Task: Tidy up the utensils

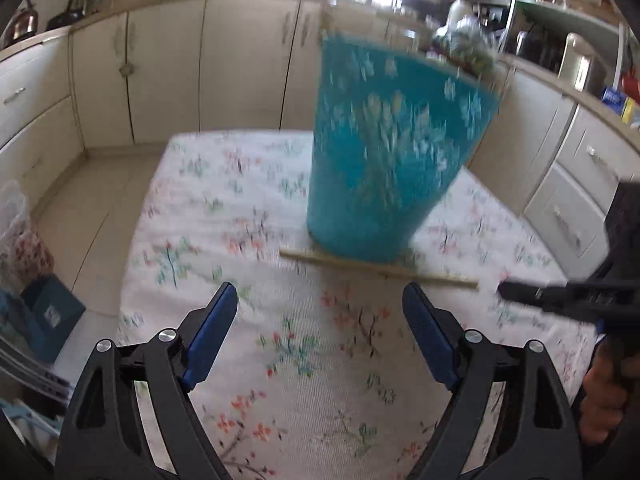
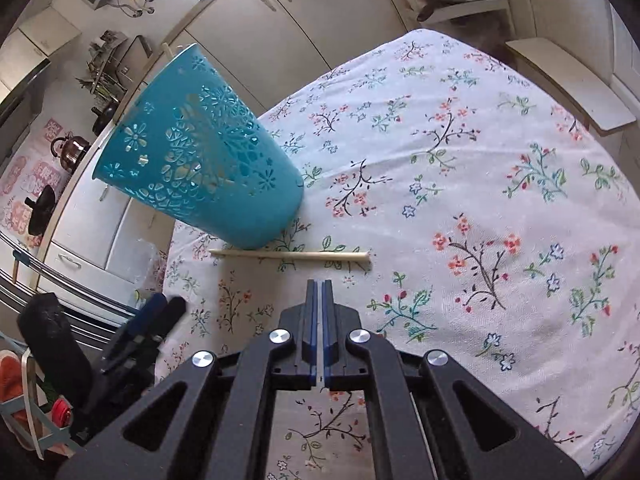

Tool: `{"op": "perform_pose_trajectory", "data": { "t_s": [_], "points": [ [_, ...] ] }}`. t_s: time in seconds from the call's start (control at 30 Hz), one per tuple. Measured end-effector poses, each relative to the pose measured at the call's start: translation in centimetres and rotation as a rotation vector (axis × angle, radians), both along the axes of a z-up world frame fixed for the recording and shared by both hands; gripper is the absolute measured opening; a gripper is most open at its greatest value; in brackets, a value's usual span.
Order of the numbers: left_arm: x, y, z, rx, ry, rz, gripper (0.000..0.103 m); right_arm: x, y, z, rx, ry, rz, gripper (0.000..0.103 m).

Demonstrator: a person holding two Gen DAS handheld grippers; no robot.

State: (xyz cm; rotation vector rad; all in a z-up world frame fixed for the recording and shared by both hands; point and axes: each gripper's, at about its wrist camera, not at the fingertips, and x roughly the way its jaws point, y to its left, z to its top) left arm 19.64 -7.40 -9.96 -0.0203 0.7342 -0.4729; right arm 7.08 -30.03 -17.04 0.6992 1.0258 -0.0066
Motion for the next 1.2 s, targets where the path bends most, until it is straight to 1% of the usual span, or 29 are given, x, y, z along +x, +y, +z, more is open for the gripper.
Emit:
{"op": "perform_pose_trajectory", "data": {
  "t_s": [0.03, 0.07, 0.1, 0.13, 0.17, 0.2, 0.23, 0.27, 0.3, 0.33, 0.4, 0.5, 0.57, 0.63, 0.7, 0.77, 0.8, 0.87, 1.0, 1.07, 1.13, 1.2],
  "points": [
    [0.4, 0.3, 0.4, 0.001, -0.016, 0.021, 0.081, 0.1, 0.2, 0.0, -0.026, -0.003, 0.007, 0.003],
    [1.5, 0.8, 0.9, 0.008, -0.038, 0.063, 0.083, 0.4, 0.6, 0.2, -0.073, -0.011, 0.028, 0.003],
    [2.3, 1.3, 1.1, 0.012, -0.045, 0.093, 0.084, 0.6, 1.6, 0.6, -0.126, -0.033, 0.072, 0.004],
    [3.4, 1.6, 1.2, 0.018, -0.040, 0.115, 0.086, 0.8, 2.6, 1.0, -0.144, -0.066, 0.123, 0.008],
    [4.9, 1.6, 1.0, 0.042, -0.014, 0.130, 0.086, 1.1, 3.5, 1.2, -0.148, -0.092, 0.161, 0.034],
    [6.5, 1.4, 0.7, 0.097, 0.014, 0.149, 0.086, 1.3, 4.0, 1.4, -0.161, -0.102, 0.174, 0.051],
    [7.6, 1.1, 0.3, 0.155, 0.027, 0.166, 0.086, 1.5, 4.6, 1.5, -0.190, -0.118, 0.176, 0.051],
    [8.9, 0.6, -0.3, 0.257, 0.043, 0.192, 0.086, 1.7, 5.0, 1.5, -0.194, -0.121, 0.184, 0.051],
    [9.9, 0.3, -0.7, 0.315, 0.042, 0.199, 0.086, 2.0, 5.2, 1.3, -0.182, -0.116, 0.193, 0.051],
    [10.4, 0.0, -0.9, 0.338, 0.037, 0.193, 0.086, 2.5, 5.2, 1.2, -0.174, -0.115, 0.193, 0.051],
    [11.4, -1.1, -1.4, 0.422, 0.012, 0.160, 0.086, 2.6, 5.4, 1.0, -0.178, -0.111, 0.194, 0.051],
    [11.3, -2.6, -1.6, 0.498, -0.032, 0.050, 0.086, 2.2, 5.1, 0.7, -0.180, -0.098, 0.185, 0.051],
    [10.4, -4.0, -1.9, 0.535, -0.047, -0.071, 0.086, 2.1, 4.6, 0.5, -0.168, -0.087, 0.171, 0.051],
    [8.9, -5.3, -2.7, 0.609, -0.069, -0.168, 0.086, 1.9, 4.1, 0.5, -0.149, -0.074, 0.158, 0.051],
    [7.5, -5.7, -2.9, 0.636, -0.089, -0.221, 0.086, 1.7, 3.7, 0.2, -0.131, -0.063, 0.144, 0.051],
    [6.6, -5.6, -2.8, 0.612, -0.055, -0.268, 0.086, 1.4, 3.4, 0.1, -0.114, -0.059, 0.135, 0.051],
    [6.1, -5.4, -2.7, 0.576, -0.007, -0.318, 0.086, 1.4, 3.2, 0.0, -0.105, -0.056, 0.129, 0.051],
    [4.9, -5.3, -2.7, 0.561, 0.019, -0.371, 0.086, 1.3, 3.0, 0.0, -0.093, -0.050, 0.114, 0.051],
    [1.1, -5.4, -2.8, 0.500, 0.107, -0.528, 0.086, 1.1, 2.2, -0.1, -0.082, -0.042, 0.078, 0.051],
    [-1.2, -5.8, -2.9, 0.475, 0.117, -0.587, 0.086, 1.2, 2.1, -0.3, -0.086, -0.029, 0.072, 0.051],
    [-3.9, -6.7, -3.3, 0.407, 0.181, -0.673, 0.086, 1.3, 2.1, -0.5, -0.106, -0.012, 0.077, 0.051],
    [-6.6, -7.7, -3.3, 0.393, 0.156, -0.741, 0.088, 1.5, 2.2, -0.6, -0.127, 0.005, 0.089, 0.051]
  ]
}}
